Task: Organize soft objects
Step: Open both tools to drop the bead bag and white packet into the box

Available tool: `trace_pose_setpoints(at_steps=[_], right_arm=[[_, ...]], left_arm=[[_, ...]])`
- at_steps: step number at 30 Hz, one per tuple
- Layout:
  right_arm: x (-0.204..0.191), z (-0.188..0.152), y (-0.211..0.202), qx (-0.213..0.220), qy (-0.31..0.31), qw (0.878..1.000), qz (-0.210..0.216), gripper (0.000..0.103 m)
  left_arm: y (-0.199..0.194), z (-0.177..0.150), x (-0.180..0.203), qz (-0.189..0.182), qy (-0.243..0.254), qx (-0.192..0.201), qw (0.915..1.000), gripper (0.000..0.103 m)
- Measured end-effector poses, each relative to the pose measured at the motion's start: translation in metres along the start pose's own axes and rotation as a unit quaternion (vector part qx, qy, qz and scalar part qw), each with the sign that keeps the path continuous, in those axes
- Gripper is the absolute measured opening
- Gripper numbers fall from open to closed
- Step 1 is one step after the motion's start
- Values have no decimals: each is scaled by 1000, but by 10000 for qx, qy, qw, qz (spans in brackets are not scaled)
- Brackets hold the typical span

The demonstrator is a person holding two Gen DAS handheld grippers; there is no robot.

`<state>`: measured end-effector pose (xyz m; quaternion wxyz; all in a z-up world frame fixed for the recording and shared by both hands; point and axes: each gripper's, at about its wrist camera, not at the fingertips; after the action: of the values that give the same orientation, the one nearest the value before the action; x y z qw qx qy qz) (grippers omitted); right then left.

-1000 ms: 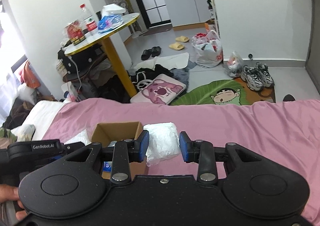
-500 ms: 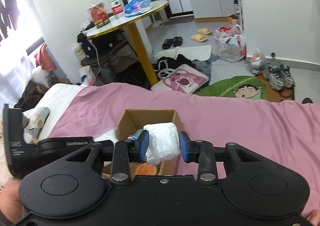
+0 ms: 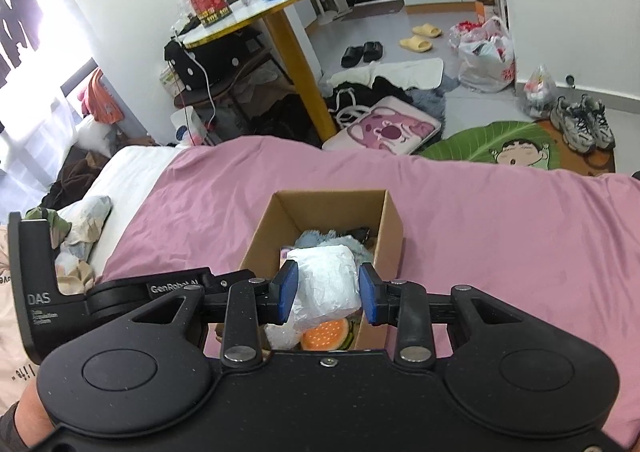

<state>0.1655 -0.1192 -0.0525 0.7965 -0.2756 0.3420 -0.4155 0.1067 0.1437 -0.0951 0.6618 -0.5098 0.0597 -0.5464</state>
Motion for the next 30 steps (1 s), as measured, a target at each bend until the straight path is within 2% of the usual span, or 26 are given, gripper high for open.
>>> trace_pose_setpoints(at_steps=[9,12,13,14,16,22,26,30], right_arm=[[-10,0,13,-170,-65,9996,207,33],[-14,-2,18,-270,-112,9990,352,35],[-15,-3,19,-315,-146,9986,394,38],[-16,-3,19,-337,-162,9986,375,50],[-16,-3,13,-225,-179,9992,263,57],[-4,-1,1,-141,76,9996,243,58],[-1,-4,-6,-116,131,9996,223,63],[3,-2,-16,-62,273,9994,210,68]], left_arm=[[-6,0,-8,-16,-224,142,9996,30],[-8,1,-8,4,-265,163,9995,30],[-8,1,-8,-7,-274,187,9994,31],[-9,1,-8,10,-286,207,9994,33],[-9,2,-7,47,-326,169,9993,37],[-14,3,0,219,-287,106,9993,56],[-25,1,8,348,-99,196,9992,72],[-34,-1,17,396,67,96,9991,77]])
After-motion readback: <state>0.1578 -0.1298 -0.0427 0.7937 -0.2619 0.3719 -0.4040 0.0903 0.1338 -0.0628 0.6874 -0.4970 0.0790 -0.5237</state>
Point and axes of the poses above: each gripper's, at about its wrist camera, not at the fingertips, and y roughly the way its jaws point, x to its right, z to its top, and after that the axes turned 3 degrees about -z, right-handed
